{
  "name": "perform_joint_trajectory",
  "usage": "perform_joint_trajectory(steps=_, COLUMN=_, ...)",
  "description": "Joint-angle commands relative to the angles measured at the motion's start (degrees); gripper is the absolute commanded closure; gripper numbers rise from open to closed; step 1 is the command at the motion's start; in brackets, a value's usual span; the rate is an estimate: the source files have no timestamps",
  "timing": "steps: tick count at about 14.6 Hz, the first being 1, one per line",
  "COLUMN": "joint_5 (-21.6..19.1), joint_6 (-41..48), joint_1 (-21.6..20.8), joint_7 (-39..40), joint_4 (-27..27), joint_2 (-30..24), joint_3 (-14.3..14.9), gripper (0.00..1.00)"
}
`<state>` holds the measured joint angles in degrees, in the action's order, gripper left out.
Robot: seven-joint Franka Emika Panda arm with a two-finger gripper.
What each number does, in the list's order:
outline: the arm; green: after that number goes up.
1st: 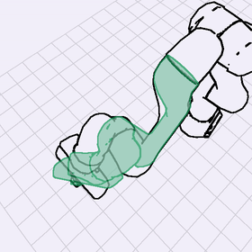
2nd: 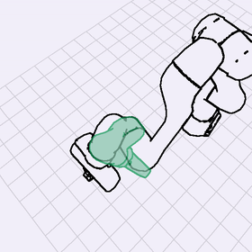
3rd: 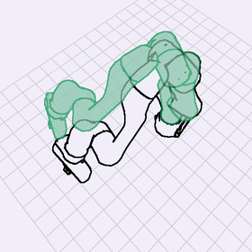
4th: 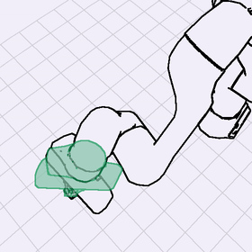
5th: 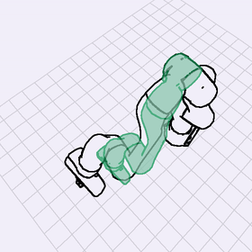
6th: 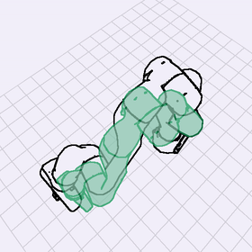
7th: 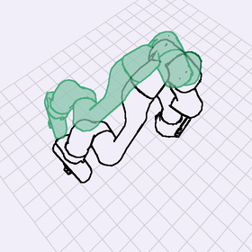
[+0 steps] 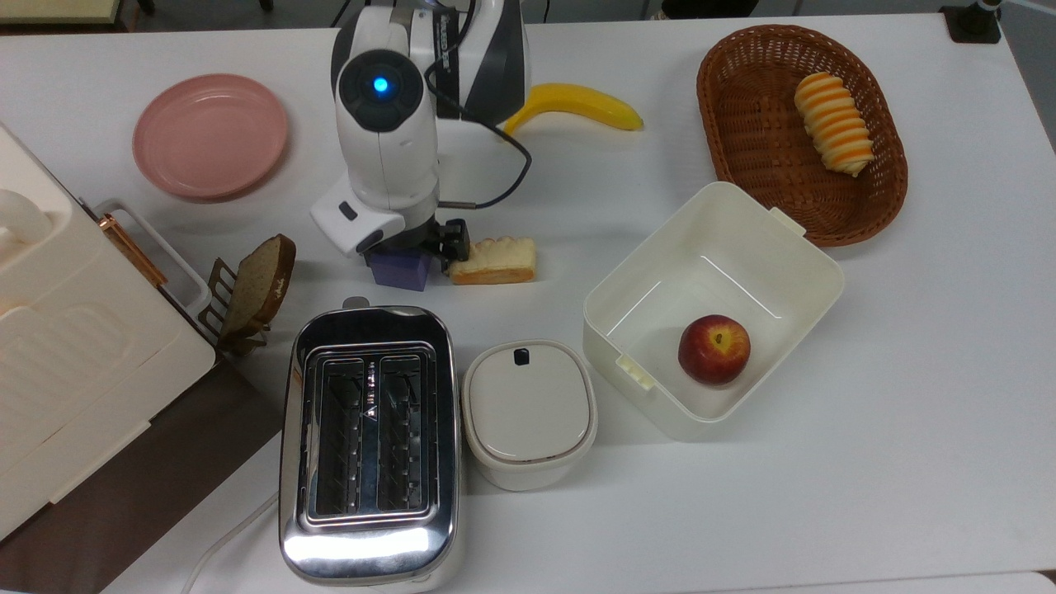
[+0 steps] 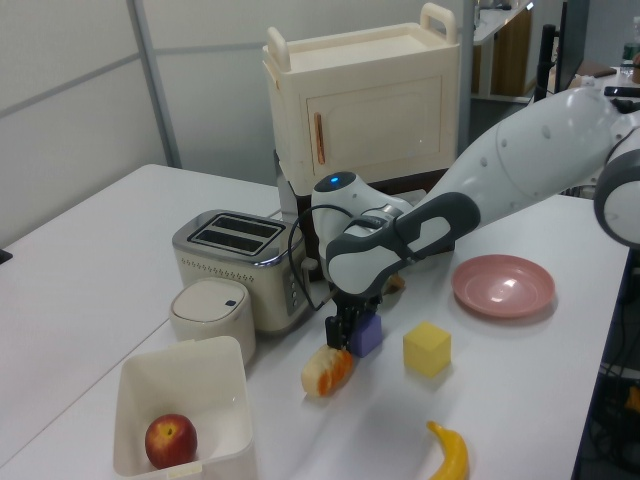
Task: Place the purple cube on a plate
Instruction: 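Close the gripper on the purple cube and lift it, then carry the purple cube over to the pink plate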
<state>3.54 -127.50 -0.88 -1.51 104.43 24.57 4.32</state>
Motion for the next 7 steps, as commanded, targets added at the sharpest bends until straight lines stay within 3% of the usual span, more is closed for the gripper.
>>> perform_joint_trajectory(steps=1, joint_5=0.85, joint_6=0.32, joint_1=-0.09, joint_7=-1.04, joint_4=-1.77, joint_2=0.14, joint_3=-0.1, gripper=0.26)
perform_joint_trajectory(steps=3, joint_5=0.94, joint_6=4.6, joint_1=0.43, joint_7=0.45, joint_4=-1.86, joint_2=-2.67, joint_3=0.43, gripper=0.46)
perform_joint_trajectory(steps=7, joint_5=0.06, joint_6=17.88, joint_1=2.54, joint_7=12.91, joint_4=-1.95, joint_2=-9.08, joint_3=4.99, gripper=0.49)
